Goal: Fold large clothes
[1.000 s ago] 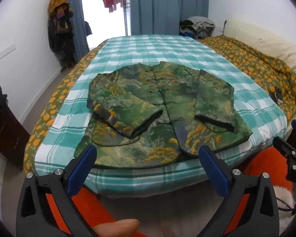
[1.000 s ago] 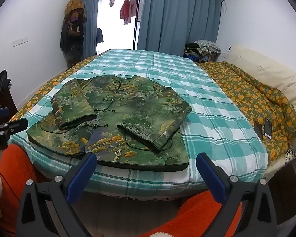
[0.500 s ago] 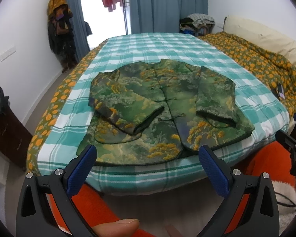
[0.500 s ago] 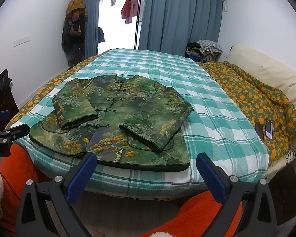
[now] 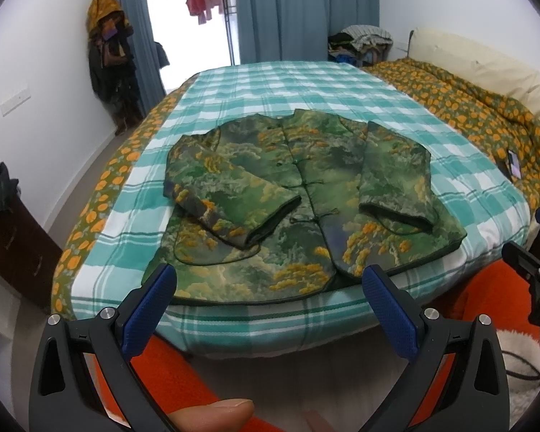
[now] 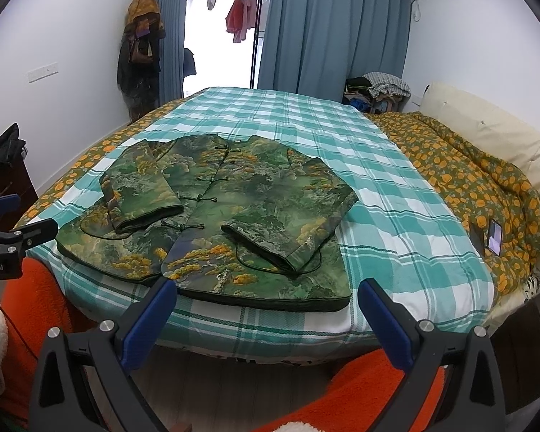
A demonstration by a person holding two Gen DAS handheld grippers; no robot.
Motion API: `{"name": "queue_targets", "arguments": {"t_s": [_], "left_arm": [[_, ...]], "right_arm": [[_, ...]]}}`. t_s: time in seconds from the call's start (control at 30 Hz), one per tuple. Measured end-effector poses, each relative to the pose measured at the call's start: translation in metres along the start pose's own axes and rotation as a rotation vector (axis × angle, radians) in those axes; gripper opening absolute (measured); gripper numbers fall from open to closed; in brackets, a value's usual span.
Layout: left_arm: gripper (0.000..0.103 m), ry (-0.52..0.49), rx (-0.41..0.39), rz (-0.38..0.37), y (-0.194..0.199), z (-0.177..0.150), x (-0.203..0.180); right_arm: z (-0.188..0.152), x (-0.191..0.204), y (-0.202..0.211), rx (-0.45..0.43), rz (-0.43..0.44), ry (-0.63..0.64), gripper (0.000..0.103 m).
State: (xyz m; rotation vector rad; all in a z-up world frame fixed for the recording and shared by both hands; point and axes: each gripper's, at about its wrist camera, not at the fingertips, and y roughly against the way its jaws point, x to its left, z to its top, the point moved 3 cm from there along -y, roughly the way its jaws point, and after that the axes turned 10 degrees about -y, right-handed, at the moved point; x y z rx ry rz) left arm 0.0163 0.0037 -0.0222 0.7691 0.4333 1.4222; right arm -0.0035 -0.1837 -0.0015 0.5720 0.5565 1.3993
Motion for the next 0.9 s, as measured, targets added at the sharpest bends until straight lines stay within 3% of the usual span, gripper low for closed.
{"name": "queue_targets", "arguments": {"t_s": [0.9], "left_arm": [[0.103,-0.011,0.002,0.004,0.0043,0.0017,-0.0067]], "right_arm": [[-0.0032,0.0055,-0.0005,0.01,0.013,0.008,0.102]]}}
